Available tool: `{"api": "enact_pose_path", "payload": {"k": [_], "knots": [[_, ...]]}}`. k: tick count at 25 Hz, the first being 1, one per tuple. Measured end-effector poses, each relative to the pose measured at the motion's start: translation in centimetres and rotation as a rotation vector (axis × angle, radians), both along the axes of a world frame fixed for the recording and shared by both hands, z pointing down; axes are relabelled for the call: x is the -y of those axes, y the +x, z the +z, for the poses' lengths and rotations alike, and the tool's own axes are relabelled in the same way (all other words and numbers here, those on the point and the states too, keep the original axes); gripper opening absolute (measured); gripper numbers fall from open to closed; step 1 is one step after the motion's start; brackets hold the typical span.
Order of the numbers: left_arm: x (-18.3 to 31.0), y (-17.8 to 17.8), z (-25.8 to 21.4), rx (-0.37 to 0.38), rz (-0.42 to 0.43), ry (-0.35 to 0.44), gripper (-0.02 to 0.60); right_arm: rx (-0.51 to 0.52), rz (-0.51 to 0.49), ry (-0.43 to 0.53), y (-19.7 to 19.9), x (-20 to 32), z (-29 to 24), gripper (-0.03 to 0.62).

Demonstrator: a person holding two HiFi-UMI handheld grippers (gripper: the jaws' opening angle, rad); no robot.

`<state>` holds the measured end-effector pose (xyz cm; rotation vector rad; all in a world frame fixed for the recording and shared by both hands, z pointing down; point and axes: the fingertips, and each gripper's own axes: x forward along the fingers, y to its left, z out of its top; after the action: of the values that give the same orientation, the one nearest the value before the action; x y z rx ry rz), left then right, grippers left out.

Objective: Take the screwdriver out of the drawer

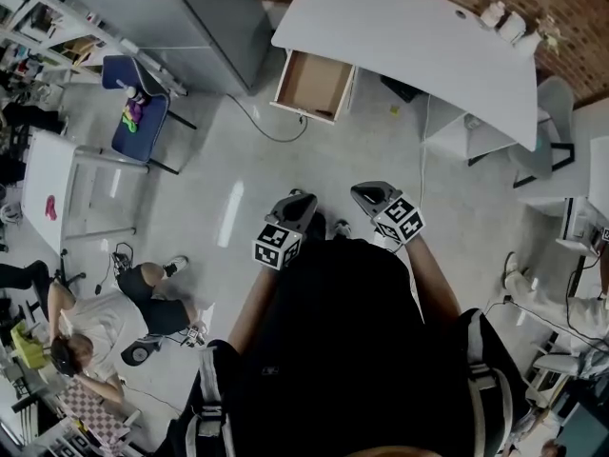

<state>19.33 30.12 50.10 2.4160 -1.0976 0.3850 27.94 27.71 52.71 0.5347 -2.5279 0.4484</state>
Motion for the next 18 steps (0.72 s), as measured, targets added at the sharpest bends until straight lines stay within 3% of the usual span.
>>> {"api": "enact_pose_path", "payload": {"k": [18], "knots": [[8.1, -4.6, 0.2, -0.014, 0.035, -0.002, 0.018, -0.032, 0.038, -0.018, -4.0, 6.5, 0.7, 0.055]]}}
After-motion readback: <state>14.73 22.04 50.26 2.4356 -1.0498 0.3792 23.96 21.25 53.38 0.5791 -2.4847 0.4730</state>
